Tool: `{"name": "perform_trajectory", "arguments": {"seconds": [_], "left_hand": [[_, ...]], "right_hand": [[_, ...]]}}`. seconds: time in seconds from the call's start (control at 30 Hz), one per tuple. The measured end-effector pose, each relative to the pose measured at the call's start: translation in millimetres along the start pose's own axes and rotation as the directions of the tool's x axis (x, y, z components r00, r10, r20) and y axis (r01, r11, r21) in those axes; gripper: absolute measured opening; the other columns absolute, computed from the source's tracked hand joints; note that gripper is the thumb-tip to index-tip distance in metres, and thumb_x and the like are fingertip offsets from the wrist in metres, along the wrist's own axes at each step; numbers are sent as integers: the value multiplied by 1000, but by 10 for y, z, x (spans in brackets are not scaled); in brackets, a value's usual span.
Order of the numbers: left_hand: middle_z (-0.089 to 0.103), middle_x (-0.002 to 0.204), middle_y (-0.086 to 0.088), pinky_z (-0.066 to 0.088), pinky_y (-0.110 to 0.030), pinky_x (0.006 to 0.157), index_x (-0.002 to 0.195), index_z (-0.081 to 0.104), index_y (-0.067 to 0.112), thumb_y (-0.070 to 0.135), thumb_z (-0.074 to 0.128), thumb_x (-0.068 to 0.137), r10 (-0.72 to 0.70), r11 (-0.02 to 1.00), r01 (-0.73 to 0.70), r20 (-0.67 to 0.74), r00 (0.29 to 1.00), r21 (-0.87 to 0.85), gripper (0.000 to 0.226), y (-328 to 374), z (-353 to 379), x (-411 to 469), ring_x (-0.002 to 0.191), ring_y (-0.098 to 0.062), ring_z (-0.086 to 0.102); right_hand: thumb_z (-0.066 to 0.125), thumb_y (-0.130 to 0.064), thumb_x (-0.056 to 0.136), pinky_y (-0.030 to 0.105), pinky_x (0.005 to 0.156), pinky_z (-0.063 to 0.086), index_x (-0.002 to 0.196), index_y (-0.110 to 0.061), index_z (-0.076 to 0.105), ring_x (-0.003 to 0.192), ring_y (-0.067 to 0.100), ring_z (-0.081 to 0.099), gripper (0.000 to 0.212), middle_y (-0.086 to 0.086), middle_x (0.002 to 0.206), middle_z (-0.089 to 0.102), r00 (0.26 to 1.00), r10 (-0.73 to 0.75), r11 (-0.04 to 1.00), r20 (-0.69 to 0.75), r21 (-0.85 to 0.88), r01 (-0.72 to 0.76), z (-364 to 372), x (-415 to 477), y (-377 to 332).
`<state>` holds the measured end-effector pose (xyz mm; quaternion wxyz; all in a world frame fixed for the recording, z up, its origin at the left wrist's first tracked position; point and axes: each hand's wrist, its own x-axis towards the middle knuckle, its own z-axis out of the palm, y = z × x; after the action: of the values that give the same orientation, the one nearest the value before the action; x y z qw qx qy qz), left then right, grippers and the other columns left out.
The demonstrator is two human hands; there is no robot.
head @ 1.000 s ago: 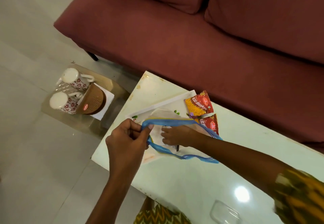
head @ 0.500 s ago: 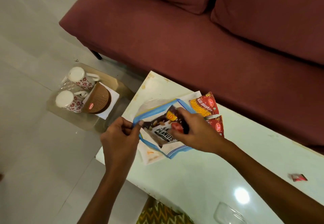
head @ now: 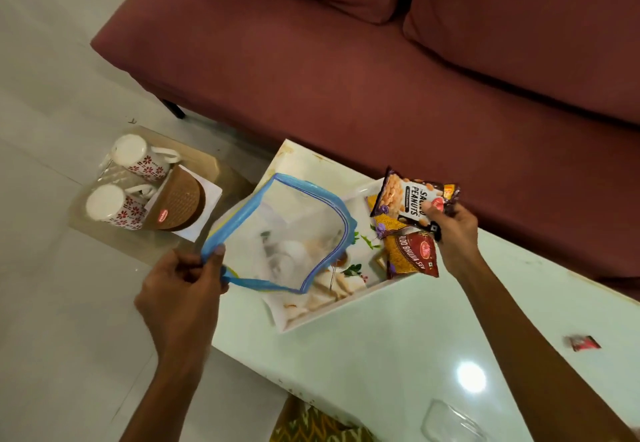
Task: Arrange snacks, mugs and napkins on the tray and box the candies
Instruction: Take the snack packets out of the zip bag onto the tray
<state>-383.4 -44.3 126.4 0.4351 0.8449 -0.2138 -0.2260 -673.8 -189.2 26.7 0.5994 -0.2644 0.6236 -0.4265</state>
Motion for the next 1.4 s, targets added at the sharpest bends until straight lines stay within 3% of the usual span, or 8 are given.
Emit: {"name": "perform_trajectory", "arguments": {"seconds": [0.3,0.73,0.93,1.03,1.1,1.2,1.3,1.4], "left_hand": [[68,55,14,55,-17,49,62,58,25,34,73,70,10,996,-9,14,1000,-94,19,-226,-5,-73,47,-5,64],[68,54,15,53,-13,47,64,58,25,34,70,66,33,991,-27,48,998,-134,16,-214,98,-188,47,-5,64],[68,56,15,53,-14,47,66,59,23,33,71,68,37,992,-30,60,998,-119,16,-164,61,-237,49,-6,65],[68,56,15,53,-15,47,66,58,22,26,72,73,47,994,-41,65,997,-100,16,-120,59,-280,47,-6,64],[68,55,14,55,-18,49,64,58,21,27,72,72,48,994,-41,69,996,-104,18,-68,52,-314,45,-6,63],[68,55,12,57,-29,54,66,57,17,28,73,72,39,994,-32,69,997,-109,20,35,19,-353,44,-7,63],[67,57,18,58,-29,55,87,57,17,24,72,75,70,993,-60,97,993,-101,20,153,-7,-401,46,-2,63],[66,55,12,56,-18,53,109,55,23,22,66,81,137,990,-125,209,968,-68,30,275,-15,-500,54,-1,65]], "right_hand": [[75,-26,76,32,81,51,103,-8,68,92,27,65,33,15,103,70,993,15,780,-115,-621,-84,-67,642,906],[74,-22,77,22,74,42,112,-7,64,88,15,57,39,13,111,68,998,-62,647,28,-760,61,27,734,951],[74,-22,77,22,81,43,120,-7,57,104,26,61,48,14,116,64,982,-189,655,11,-743,134,22,578,786],[77,-21,74,34,100,40,129,-8,48,122,28,48,64,13,132,52,936,-338,621,97,-724,300,133,265,602],[79,-26,69,28,106,31,138,-13,37,133,15,33,82,1,145,36,892,-382,628,240,-641,441,238,-56,451],[84,-36,60,27,115,15,146,-31,4,143,8,2,117,-9,153,0,724,-396,489,565,-538,687,355,-603,201],[85,-50,47,47,115,15,141,-36,-17,144,21,-14,140,-2,152,-23,597,-318,322,736,-509,798,451,-995,10],[85,-51,47,40,114,13,140,-40,-20,143,13,-18,140,-3,151,-29,573,-299,397,763,-446,802,600,-1301,-80]]}}
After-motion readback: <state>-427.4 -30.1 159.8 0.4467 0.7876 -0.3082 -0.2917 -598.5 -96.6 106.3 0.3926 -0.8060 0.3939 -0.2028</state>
